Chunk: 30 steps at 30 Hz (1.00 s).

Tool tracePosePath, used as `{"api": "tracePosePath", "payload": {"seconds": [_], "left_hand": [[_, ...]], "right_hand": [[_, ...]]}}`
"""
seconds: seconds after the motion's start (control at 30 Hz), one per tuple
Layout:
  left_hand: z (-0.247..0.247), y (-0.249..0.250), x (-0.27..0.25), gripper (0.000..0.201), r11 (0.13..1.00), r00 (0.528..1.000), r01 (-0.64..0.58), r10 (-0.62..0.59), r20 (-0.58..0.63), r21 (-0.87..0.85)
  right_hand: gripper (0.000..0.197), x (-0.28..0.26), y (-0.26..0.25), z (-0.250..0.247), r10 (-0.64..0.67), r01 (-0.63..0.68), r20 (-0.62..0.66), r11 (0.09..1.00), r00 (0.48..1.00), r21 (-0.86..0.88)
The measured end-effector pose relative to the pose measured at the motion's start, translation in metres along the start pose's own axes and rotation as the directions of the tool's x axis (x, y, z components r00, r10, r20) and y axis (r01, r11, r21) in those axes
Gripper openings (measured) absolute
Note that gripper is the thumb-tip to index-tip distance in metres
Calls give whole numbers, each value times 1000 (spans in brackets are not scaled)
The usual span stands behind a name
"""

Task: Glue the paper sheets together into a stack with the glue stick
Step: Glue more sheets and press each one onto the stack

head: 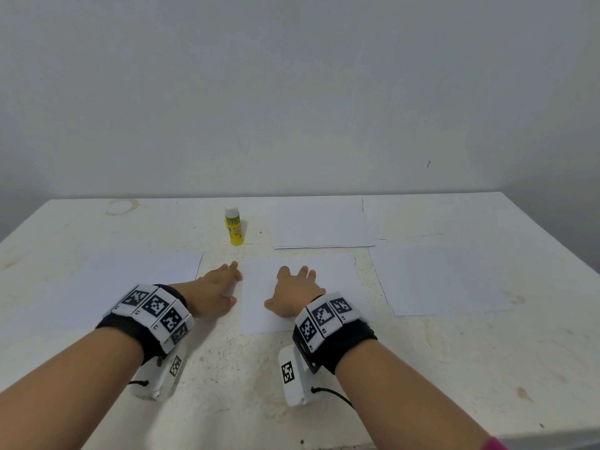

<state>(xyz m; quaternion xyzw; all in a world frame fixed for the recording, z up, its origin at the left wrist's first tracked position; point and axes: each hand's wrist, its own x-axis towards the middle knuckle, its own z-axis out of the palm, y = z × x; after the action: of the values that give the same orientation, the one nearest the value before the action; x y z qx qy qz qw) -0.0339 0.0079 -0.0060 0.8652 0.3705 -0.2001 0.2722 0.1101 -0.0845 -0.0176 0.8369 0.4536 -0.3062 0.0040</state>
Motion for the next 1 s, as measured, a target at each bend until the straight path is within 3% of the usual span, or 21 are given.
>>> {"api": "tracePosePath", "payload": {"seconds": [0.07, 0.17, 0.4, 0.63, 0.7, 0.77, 0.83, 0.93, 1.0], "left_hand": [[-3, -1, 0, 41, 996, 999, 24, -26, -22, -81], [-4, -2, 1, 45, 995, 998, 29, -34, -58, -94], [11, 12, 9, 98, 969, 998, 20, -4, -62, 246], [8, 19, 9, 115, 894, 1000, 3, -1, -4, 448], [7, 18, 9, 129, 896, 1000, 0, -5, 12, 444], [8, 18, 9, 127, 913, 1000, -1, -1, 4, 407], [7, 17, 9, 126, 925, 1000, -8, 11, -6, 379], [4, 16, 10, 148, 932, 999, -38, 33, 20, 360], [0, 14, 8, 155, 941, 997, -75, 63, 49, 330]], "right_hand": [[68, 0, 0, 0, -2, 2, 3, 1000, 1000, 2], [65, 1, 0, 2, 3, -3, -14, 1000, 1000, 7], [71, -1, -4, 5, 30, -30, -30, 999, 999, -12], [66, -1, -6, 5, 17, -22, -71, 997, 997, -77], [61, 0, -6, 3, -10, -1, -93, 993, 996, -117], [60, 0, -6, 2, -20, 6, -102, 990, 995, -141], [68, -1, -6, 2, -19, 10, -67, 991, 998, -136], [104, -6, -3, 4, -32, 34, 16, 991, 999, -133], [118, -9, -1, 4, -41, 45, 28, 990, 999, -132]]}}
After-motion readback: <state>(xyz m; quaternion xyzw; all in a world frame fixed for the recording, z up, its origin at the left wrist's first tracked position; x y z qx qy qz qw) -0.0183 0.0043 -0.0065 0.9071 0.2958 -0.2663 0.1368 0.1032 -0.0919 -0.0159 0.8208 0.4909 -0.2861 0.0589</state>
